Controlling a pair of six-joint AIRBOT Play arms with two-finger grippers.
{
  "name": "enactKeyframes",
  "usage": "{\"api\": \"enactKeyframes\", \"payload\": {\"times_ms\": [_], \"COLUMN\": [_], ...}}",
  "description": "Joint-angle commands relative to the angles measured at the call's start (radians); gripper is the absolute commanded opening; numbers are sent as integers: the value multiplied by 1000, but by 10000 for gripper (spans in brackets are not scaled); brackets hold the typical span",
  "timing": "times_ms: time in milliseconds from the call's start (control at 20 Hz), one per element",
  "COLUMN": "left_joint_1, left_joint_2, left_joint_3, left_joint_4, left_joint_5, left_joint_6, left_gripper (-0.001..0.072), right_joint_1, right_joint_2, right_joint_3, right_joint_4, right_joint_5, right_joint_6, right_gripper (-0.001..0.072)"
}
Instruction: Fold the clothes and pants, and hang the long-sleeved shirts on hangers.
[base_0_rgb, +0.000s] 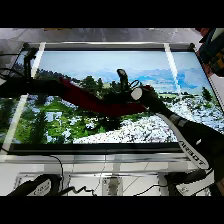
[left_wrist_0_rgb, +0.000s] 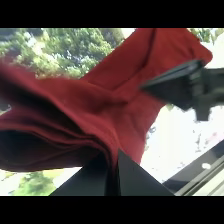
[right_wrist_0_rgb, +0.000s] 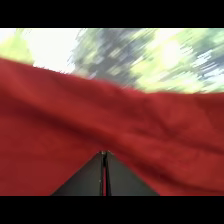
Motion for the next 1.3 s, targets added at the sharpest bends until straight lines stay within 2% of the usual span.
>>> {"api": "enactKeyframes", "payload": {"times_ms": [0,200,350,550,650,850,1000,1250], "left_joint_1": [31,51,46,31,-33,-307,-551,-876], "left_joint_2": [115,126,101,27,-34,-179,-294,-470], "left_joint_3": [6,1,-1,-5,-5,-3,-2,15], "left_joint_4": [95,202,192,26,-52,-129,-215,-219], "left_joint_5": [-39,-39,-39,-20,58,397,765,1313], "left_joint_6": [-11,-11,-11,-10,-11,-11,-10,-10], "left_gripper": [9,9,9,8,8,7,7,9], "right_joint_1": [134,262,252,101,-18,-275,-439,-615], "right_joint_2": [-57,-71,-68,-29,10,104,143,148], "right_joint_3": [4,4,4,4,4,4,4,3], "right_joint_4": [35,45,26,-60,-99,-153,-166,-170], "right_joint_5": [0,-49,-82,-21,31,146,234,333], "right_joint_6": [84,82,82,82,82,82,82,82], "right_gripper": [17,17,17,17,17,17,17,18]}}
